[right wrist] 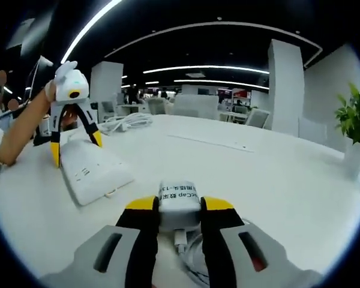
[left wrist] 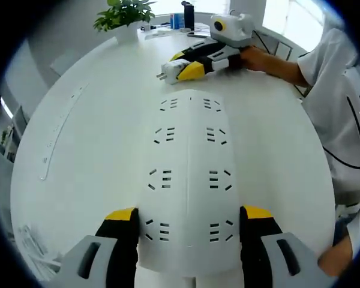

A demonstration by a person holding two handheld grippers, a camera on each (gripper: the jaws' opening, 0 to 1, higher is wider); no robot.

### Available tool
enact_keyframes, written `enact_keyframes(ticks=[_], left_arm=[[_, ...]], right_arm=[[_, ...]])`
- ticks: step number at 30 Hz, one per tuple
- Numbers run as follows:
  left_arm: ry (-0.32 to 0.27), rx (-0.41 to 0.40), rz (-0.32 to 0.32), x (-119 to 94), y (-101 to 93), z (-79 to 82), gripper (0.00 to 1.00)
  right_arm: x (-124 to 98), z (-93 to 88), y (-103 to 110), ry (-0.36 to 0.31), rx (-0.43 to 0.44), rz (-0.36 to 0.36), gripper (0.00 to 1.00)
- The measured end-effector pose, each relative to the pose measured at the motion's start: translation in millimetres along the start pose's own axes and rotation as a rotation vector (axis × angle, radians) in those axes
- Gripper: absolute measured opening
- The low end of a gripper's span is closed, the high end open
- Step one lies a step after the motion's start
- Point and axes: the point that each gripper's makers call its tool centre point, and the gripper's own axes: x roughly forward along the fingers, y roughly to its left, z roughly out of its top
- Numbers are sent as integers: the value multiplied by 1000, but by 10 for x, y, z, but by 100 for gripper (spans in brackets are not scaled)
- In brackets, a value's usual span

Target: Straighten the power strip on the desk, plug the charger into it

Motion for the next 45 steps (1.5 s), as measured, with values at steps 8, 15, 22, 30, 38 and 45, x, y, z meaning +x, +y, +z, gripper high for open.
enact_keyframes(ticks=[8,15,22,30,38,45], left_arm=[[2,1,0,2,-2,6,69],[2,1,1,5,-5,7,69],[5,3,0,5,-6,5,69],[0,3,0,1,-6,-1,69],[0,4,-1,-2,-5,-3,69],[2,5,-1,-2,-1,-2,69]], right_arm=[[-41,16,-9,4,77,3,26],[-111,109,61,32,148,29,26],[-344,607,556,37,125,166,26],[-430,681,1082,187,143,273,26],[-305,463,1114,292,170,241,26],[-277,378,1143,359,186,234,26]])
